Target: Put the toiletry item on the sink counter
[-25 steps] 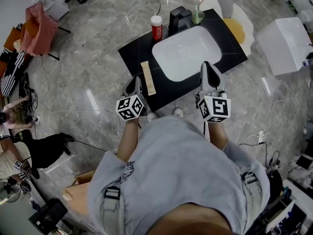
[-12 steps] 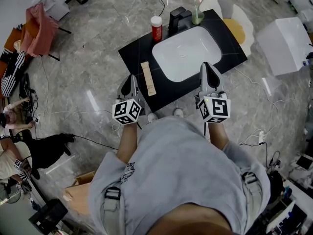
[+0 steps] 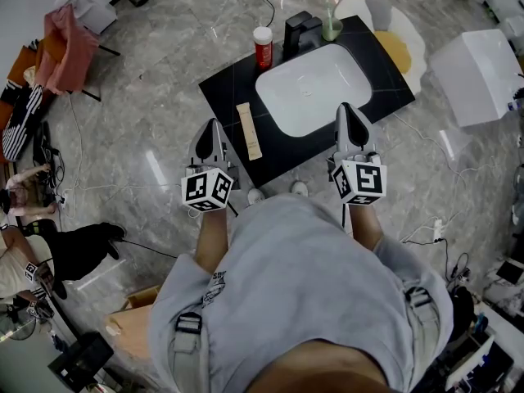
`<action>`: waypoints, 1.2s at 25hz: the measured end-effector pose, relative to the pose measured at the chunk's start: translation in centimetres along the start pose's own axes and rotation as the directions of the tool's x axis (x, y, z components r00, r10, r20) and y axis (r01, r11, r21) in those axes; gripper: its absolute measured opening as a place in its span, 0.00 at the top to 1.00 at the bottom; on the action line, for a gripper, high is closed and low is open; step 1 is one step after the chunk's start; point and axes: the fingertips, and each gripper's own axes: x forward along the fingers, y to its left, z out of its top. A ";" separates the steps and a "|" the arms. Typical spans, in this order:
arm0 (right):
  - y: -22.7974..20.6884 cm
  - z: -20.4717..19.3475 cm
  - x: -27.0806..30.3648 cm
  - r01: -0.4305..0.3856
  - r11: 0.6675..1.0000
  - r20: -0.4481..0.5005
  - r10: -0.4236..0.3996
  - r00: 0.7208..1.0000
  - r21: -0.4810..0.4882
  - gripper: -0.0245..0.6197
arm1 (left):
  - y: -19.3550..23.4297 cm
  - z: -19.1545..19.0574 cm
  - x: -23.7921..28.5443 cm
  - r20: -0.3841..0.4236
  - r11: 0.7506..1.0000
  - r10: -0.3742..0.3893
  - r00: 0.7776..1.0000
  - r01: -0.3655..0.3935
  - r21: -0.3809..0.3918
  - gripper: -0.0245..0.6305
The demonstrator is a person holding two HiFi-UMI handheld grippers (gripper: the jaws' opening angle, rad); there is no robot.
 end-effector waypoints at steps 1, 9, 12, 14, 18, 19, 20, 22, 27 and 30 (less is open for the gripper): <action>0.0 0.1 0.0 0.000 1.000 0.000 0.000 1.000 -0.001 0.95 | -0.1 0.4 -0.1 0.006 1.000 -0.001 1.000 0.001 0.005 0.96; 0.0 0.2 -0.1 0.002 1.000 0.009 -0.002 1.000 -0.007 0.95 | -0.5 2.9 -0.7 0.054 0.999 0.004 0.999 -0.007 0.051 0.96; 0.1 0.4 -0.2 0.000 1.000 0.011 0.000 1.000 -0.012 0.95 | -0.7 3.9 -0.9 0.072 0.998 0.007 0.997 -0.012 0.064 0.96; 0.1 0.5 -0.3 0.000 1.000 0.014 0.001 1.000 -0.016 0.95 | -0.8 4.5 -1.0 0.081 0.997 0.011 0.997 -0.017 0.073 0.96; 0.2 0.5 -0.5 0.001 1.000 0.017 0.000 1.000 -0.022 0.95 | -1.0 5.4 -1.4 0.094 0.995 0.017 0.995 -0.025 0.092 0.96; 0.2 0.5 -0.5 0.001 1.000 0.017 -0.001 1.000 -0.022 0.95 | -1.1 5.6 -1.5 0.097 0.995 0.018 0.995 -0.027 0.097 0.96; 0.3 0.5 -0.6 0.001 1.000 0.017 0.000 1.000 -0.022 0.95 | -1.1 5.9 -1.6 0.099 0.994 0.020 0.995 -0.030 0.101 0.96; 0.4 0.6 -0.7 -0.001 1.000 0.017 0.001 1.000 -0.023 0.95 | -1.1 6.2 -1.7 0.104 0.994 0.024 0.994 -0.035 0.105 0.96; 0.5 0.6 -0.7 -0.005 1.000 0.020 0.006 1.000 -0.023 0.95 | -0.9 6.8 -2.1 0.110 0.992 0.042 0.993 -0.054 0.115 0.96; 0.5 0.7 -0.7 -0.005 1.000 0.025 0.005 1.000 -0.023 0.95 | -0.9 7.0 -2.2 0.112 0.990 0.045 0.993 -0.059 0.126 0.96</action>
